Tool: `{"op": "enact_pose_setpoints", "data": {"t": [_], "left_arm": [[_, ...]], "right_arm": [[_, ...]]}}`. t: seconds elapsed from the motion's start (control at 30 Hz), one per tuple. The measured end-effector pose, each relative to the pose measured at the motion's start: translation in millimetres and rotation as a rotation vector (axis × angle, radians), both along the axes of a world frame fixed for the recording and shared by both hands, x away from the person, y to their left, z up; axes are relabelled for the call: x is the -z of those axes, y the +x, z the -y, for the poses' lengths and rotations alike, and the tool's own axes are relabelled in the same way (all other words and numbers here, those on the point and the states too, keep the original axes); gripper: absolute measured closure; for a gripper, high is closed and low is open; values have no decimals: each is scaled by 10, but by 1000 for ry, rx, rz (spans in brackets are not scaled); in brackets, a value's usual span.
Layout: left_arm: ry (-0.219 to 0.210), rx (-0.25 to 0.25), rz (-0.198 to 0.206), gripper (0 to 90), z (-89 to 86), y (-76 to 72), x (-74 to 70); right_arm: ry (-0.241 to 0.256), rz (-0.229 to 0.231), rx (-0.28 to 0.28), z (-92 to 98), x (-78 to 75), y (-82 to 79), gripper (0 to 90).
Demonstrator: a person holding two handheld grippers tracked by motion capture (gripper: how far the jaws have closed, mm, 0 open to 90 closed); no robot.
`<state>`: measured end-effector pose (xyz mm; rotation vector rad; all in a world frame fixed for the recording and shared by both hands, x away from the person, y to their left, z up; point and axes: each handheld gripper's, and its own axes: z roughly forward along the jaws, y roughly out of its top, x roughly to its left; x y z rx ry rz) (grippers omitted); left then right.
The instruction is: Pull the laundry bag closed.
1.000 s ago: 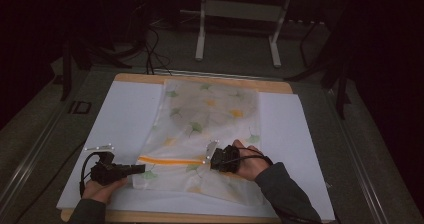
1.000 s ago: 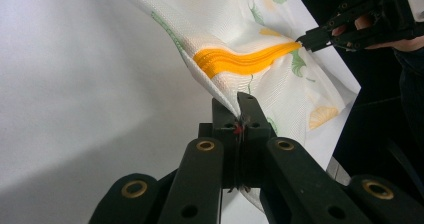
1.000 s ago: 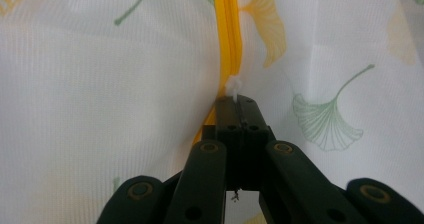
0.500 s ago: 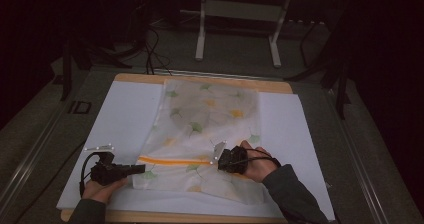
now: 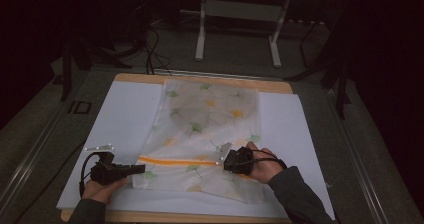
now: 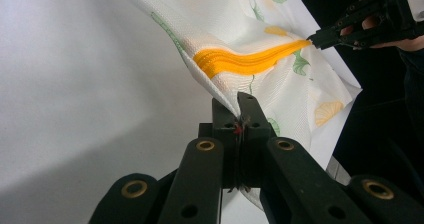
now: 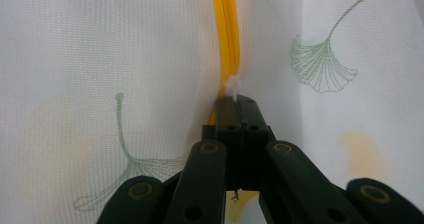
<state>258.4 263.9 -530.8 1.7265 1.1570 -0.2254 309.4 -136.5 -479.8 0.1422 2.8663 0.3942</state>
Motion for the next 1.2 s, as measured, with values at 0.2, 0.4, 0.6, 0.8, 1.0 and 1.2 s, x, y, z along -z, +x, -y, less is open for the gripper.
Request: {"op": "enact_pose_setpoints", "data": {"t": [0.2,0.4,0.6,0.8,1.0,1.2], "left_arm": [[1,-2,1,893,0,-3,-1],[2,-2,0,893,0,0,0],[2,0,0,893,-1,-1,1],[2,0,1,893,0,0,2],[3,-4,-2,893,-14,0,1],[3,-10,-1,893,-20,5,2]], "right_arm": [[-3,0,7,53,-4,-1,900],[-1,-2,20,128,3,-6,900],[-1,-11,40,234,10,-4,900],[3,-20,65,389,10,-8,900],[-12,-23,98,622,40,-45,900],[-13,-25,156,944,64,-95,900]]}}
